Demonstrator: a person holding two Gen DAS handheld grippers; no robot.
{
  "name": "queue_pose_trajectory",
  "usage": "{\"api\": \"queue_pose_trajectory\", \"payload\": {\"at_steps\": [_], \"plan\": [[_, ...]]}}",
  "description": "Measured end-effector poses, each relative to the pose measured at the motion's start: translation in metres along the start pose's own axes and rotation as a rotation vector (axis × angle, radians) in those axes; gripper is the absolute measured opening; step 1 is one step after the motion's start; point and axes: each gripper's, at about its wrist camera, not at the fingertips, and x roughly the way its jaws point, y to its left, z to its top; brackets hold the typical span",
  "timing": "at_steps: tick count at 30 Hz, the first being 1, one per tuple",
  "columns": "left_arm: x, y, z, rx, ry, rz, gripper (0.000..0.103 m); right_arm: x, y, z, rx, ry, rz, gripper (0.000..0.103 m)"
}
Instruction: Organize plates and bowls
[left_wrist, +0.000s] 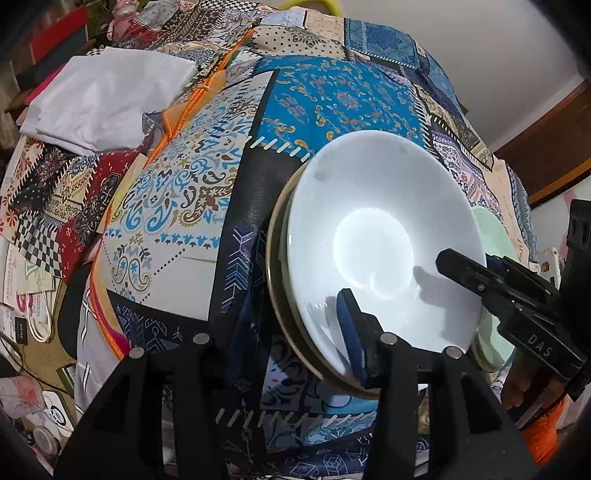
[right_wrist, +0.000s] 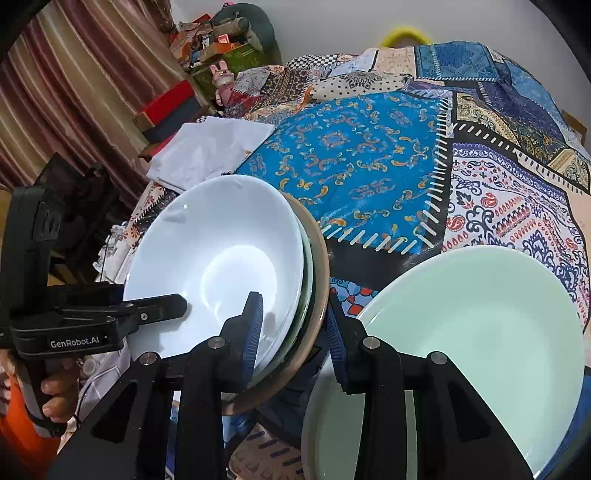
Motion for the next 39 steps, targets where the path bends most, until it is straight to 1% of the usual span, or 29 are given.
{"api": "queue_pose_trajectory", "payload": {"at_steps": [3,7,13,17,21,28,39], "plan": [[0.002,-0.004,0.001,0.013,-0.004,0.01,0.044,0.003,0.0,0.002,0.005,0.003,0.002,0.032],[0.005,-0.011,0.001,0.038,0.001,0.002,0.036,0.006,0.004,0.004,-0.008,0.005,-0.028,0.032],[0.005,-0.014,0.001,0.031,-0.002,0.02,0.036,0.008,0.01,0.003,-0.039,-0.013,-0.08,0.03],[0.001,-0.02,0.002,0.031,-0.011,0.058,0.036,0.006,0.004,0.005,-0.007,-0.017,-0.067,0.028],[-0.002,-0.024,0.003,0.037,-0.015,0.074,0.036,0.004,0.002,0.005,0.015,-0.019,-0.064,0.028],[-0.008,-0.031,0.005,0.038,-0.029,0.074,0.036,-0.007,-0.001,0.005,0.04,-0.046,-0.055,0.028],[-0.035,-0.06,0.012,0.085,-0.099,0.056,0.036,-0.048,-0.005,0.009,0.063,-0.149,-0.061,0.028]]}}
